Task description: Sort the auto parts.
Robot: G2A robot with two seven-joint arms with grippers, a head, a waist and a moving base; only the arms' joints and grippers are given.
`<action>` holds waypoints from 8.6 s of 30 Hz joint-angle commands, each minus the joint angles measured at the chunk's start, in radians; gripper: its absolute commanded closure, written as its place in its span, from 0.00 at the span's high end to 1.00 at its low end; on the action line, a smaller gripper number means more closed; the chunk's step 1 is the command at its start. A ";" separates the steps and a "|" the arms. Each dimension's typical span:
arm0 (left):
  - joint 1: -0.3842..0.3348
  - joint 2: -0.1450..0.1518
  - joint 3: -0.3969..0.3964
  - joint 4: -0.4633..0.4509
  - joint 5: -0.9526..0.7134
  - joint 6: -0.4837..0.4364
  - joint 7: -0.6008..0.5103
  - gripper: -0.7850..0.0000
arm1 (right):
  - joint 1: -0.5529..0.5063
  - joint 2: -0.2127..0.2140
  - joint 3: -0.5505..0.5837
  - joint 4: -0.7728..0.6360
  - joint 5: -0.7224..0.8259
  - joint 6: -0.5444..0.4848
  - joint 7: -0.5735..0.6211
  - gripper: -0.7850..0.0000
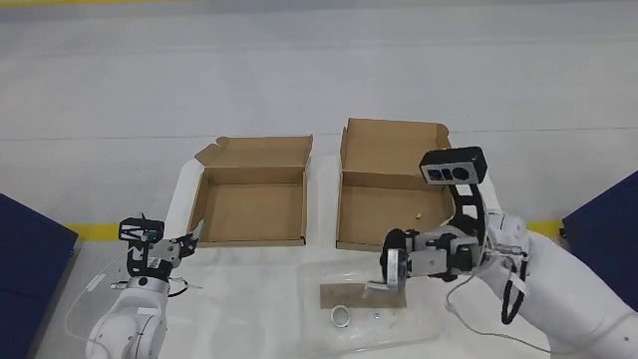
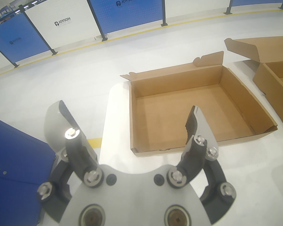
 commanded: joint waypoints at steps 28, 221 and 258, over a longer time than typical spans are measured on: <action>0.000 0.000 0.000 0.000 0.000 0.000 0.000 1.00 | -0.162 -0.078 0.090 -0.025 0.371 0.024 0.024 0.00; 0.000 0.000 0.000 0.000 0.000 0.000 0.000 1.00 | -0.074 -0.291 0.361 0.452 -1.518 0.963 -0.313 0.00; 0.000 0.000 0.000 0.000 0.000 0.000 0.000 1.00 | 0.141 -0.400 0.069 0.775 -1.725 1.147 -0.392 0.00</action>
